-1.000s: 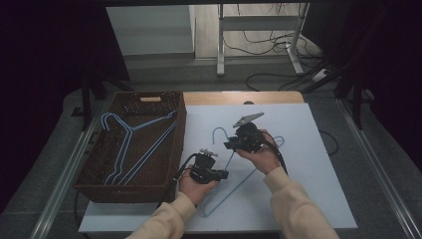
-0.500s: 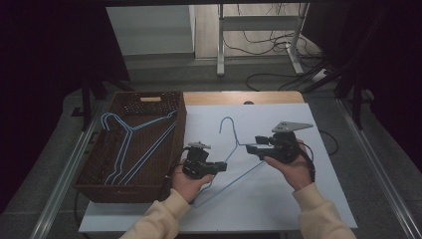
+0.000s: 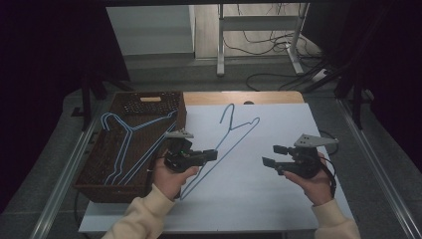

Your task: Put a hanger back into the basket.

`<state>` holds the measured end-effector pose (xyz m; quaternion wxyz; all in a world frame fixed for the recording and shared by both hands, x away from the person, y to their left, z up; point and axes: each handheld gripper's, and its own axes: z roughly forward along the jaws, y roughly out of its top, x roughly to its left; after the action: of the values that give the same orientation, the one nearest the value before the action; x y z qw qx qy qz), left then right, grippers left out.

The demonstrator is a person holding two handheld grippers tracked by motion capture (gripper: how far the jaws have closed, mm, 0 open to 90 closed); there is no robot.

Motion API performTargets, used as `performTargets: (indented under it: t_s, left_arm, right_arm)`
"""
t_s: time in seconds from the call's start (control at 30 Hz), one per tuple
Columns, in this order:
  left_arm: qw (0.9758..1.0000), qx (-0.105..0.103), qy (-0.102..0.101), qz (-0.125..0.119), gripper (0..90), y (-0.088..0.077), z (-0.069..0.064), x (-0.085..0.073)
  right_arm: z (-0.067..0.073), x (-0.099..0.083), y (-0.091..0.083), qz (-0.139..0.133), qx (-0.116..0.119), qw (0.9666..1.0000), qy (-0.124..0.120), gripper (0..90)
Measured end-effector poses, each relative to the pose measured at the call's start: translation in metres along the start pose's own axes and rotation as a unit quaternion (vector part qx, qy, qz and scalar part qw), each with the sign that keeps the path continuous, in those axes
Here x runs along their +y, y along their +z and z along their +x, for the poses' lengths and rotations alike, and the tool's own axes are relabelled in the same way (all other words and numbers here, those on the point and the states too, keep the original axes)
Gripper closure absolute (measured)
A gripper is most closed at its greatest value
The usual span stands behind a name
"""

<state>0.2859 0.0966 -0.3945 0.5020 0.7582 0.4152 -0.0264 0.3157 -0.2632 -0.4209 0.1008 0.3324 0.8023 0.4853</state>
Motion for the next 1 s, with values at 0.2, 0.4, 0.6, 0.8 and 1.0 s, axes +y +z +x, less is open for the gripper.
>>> performTargets:
  t_s: [0.2,0.4,0.6,0.8,1.0]
  left_arm:
    - [0.9996,-0.009,0.018,-0.020,85.9,-0.032,0.001,0.004]
    - [0.9984,-0.005,0.024,-0.051,85.9,-0.068,0.011,0.008]
    - [0.9964,0.012,0.024,-0.080,85.9,-0.101,0.029,0.012]
    - [0.9941,0.030,0.014,-0.104,85.9,-0.127,0.056,0.010]
    - [0.9935,0.050,0.014,-0.101,85.9,-0.140,0.080,0.000]
  right_arm:
    - [-0.003,-0.009,0.007,0.031,-0.007,0.9995,0.002,30.3]
    - [-0.008,-0.017,0.015,0.053,-0.021,0.9984,0.004,25.4]
    - [-0.010,-0.022,0.019,0.066,-0.030,0.9974,0.002,23.4]
    - [-0.012,-0.026,0.021,0.083,-0.037,0.9959,-0.003,21.3]
    - [-0.012,-0.027,0.023,0.091,-0.040,0.9950,-0.006,20.6]
